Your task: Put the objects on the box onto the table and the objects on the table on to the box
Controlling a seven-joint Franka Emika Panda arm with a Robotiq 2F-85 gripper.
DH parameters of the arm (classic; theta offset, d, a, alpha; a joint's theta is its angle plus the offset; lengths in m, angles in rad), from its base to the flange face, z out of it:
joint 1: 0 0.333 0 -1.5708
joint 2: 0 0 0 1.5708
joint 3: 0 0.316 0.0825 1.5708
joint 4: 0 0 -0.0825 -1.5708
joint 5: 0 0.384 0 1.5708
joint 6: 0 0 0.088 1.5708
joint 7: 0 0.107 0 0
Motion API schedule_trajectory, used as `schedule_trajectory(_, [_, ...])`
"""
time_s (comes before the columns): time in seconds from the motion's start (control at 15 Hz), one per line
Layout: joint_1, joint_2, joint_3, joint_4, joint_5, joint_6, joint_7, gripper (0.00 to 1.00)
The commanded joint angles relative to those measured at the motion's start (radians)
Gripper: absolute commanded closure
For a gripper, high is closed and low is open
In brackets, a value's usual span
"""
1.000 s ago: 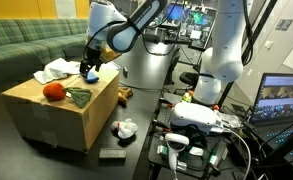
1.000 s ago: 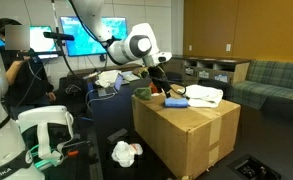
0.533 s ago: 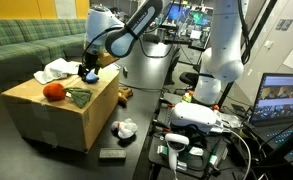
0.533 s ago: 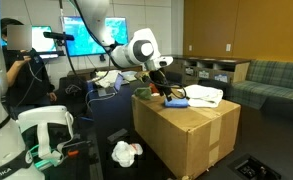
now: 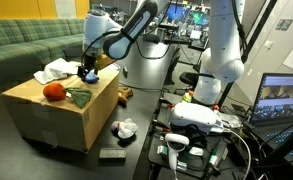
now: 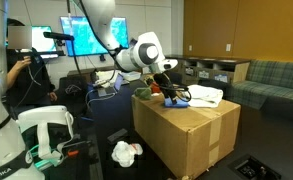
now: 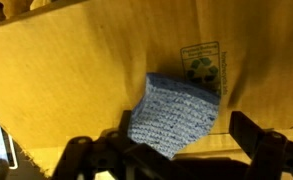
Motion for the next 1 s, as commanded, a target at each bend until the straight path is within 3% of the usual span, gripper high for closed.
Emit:
schedule_trajectory(0.0, [0.022, 0.042, -0.029, 0.039, -0.02, 0.01, 0.031, 0.0])
schedule_trajectory(0.53, [0.025, 0.044, -0.06, 0.012, -0.021, 0.046, 0.049, 0.0])
schedule_trajectory(0.6, [0.027, 0.04, -0.065, 0.005, -0.025, 0.054, 0.053, 0.05])
schedule_trajectory(0.67, [0.027, 0.033, -0.07, -0.003, -0.026, 0.06, 0.055, 0.25])
schedule_trajectory(0.93, [0.026, 0.022, -0.077, -0.016, -0.012, 0.081, 0.04, 0.55])
